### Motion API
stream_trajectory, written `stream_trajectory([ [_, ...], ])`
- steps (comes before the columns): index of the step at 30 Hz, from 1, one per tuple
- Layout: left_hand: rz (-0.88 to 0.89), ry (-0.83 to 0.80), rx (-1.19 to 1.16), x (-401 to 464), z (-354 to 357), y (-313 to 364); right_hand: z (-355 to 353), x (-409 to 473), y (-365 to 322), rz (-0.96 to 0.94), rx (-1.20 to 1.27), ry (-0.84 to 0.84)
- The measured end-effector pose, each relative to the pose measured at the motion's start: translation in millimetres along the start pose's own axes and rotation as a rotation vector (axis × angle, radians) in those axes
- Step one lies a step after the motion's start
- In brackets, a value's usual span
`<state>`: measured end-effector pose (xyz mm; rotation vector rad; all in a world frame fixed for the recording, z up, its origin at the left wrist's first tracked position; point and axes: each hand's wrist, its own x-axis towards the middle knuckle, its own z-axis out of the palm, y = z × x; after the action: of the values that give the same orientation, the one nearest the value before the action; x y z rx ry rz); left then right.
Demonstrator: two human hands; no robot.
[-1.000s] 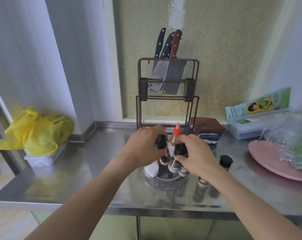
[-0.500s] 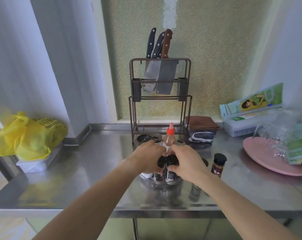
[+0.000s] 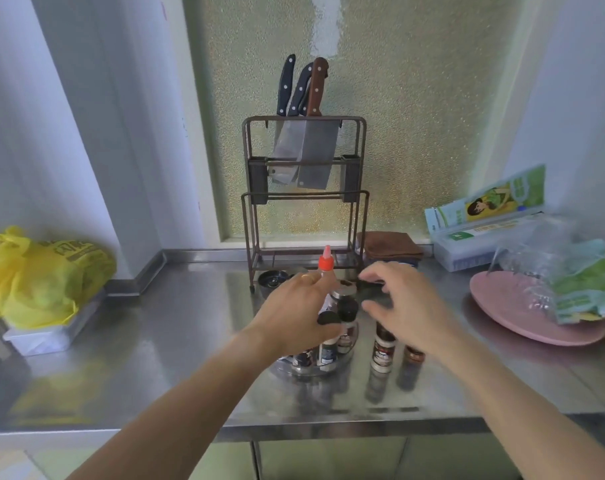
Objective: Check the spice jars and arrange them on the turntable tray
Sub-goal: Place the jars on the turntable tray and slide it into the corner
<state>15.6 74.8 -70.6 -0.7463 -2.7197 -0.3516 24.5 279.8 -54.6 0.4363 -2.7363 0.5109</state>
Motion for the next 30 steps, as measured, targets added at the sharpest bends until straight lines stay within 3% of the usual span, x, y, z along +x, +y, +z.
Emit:
stream_trajectory([
  [3,0.099,0.046,-0.011,13.2,8.7,29.3,-15.5,-0.6,35.5,0.088,-0.069,0.032],
  [7,0.170,-0.035,0.083,36.7,43.1,63.6,-7.8,-11.0,70.4,0.158,-0.198,-0.063],
  [14,0.104,-0.217,0.194,55.4,88.5,81.1,25.7,-28.0,98.2,0.208,-0.195,-0.204],
  [18,0.106,-0.252,0.170,59.0,91.0,85.9,24.7,-32.6,100.6,0.236,-0.144,-0.155],
  [21,0.106,-0.211,0.080,57.1,68.1,89.2,4.6,-33.6,96.2,0.235,-0.164,-0.160],
  [26,0.129,0.005,0.037,55.3,-10.5,68.9,-49.9,-12.9,61.2,0.129,-0.095,0.054],
  [30,0.045,0.066,0.031,56.3,-52.5,33.6,-60.9,17.7,25.1,0.033,0.032,0.111],
])
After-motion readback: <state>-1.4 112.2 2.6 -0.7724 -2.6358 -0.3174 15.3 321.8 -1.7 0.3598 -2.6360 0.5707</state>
